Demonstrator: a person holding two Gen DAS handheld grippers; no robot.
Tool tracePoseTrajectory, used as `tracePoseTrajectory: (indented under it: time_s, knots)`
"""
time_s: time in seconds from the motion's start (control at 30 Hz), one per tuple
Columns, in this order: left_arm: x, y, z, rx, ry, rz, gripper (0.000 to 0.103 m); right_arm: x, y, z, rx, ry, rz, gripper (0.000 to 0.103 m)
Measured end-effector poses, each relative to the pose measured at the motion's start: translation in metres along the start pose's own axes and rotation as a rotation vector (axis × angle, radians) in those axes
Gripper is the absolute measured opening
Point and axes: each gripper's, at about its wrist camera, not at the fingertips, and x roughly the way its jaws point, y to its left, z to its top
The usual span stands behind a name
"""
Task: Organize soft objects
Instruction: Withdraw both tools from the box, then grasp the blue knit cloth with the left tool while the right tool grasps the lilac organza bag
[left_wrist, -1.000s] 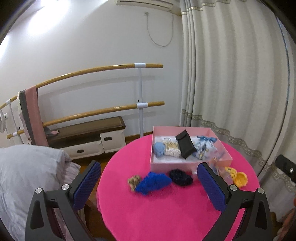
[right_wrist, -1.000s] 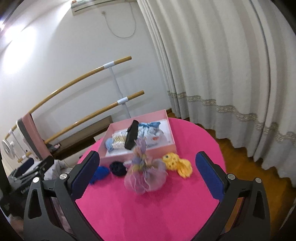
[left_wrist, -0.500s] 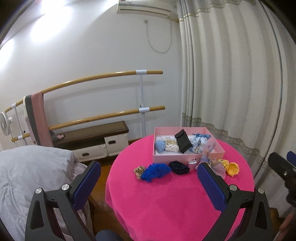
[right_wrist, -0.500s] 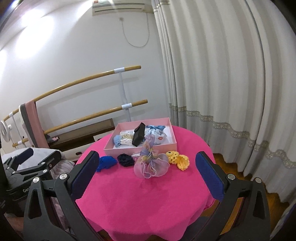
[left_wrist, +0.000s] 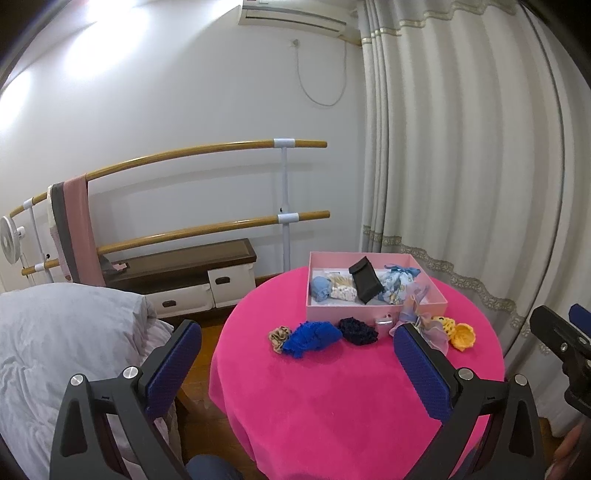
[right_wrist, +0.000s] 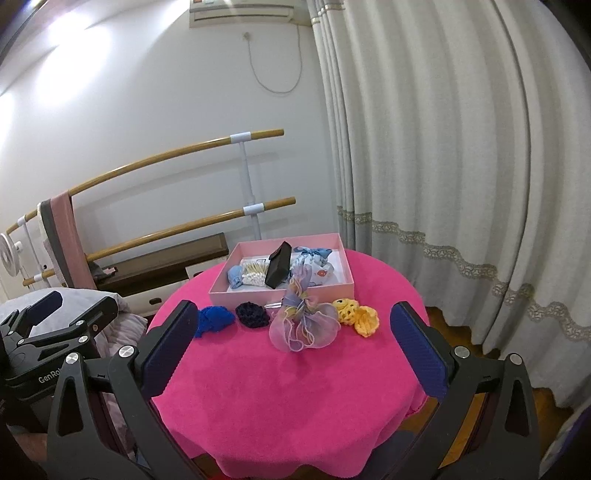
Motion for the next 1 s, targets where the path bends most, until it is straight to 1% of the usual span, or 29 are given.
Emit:
tracePoseTrajectory:
  time_s: [0.33,0.53,0.67,0.8,1.0]
  knots:
    - [0.013,0.004,-0.002,-0.018,0.016,0.008,0.103,0.007,-0.003,-0.005,0.001,0.020,-0.007,0.103]
    - [0.039,0.010,-0.011,-0.026,0.043,0.014,0.103,0.027,-0.012,-0.015,0.010,0.074,-0.018,0.103]
    - [0.071,0.016,-0.020,-0.021,0.086,0.018,0.103,0.054,-0.020,-0.024,0.017,0.138,-0.020,0.103]
    - [0.112,0.020,-0.026,-0.010,0.149,0.027,0.103,0.085,-0.025,-0.035,0.036,0.209,-0.013,0.103]
    - [0.166,0.019,-0.024,0.012,0.187,0.011,0.103,0.122,-0.022,-0.039,0.022,0.267,0.000,0.103]
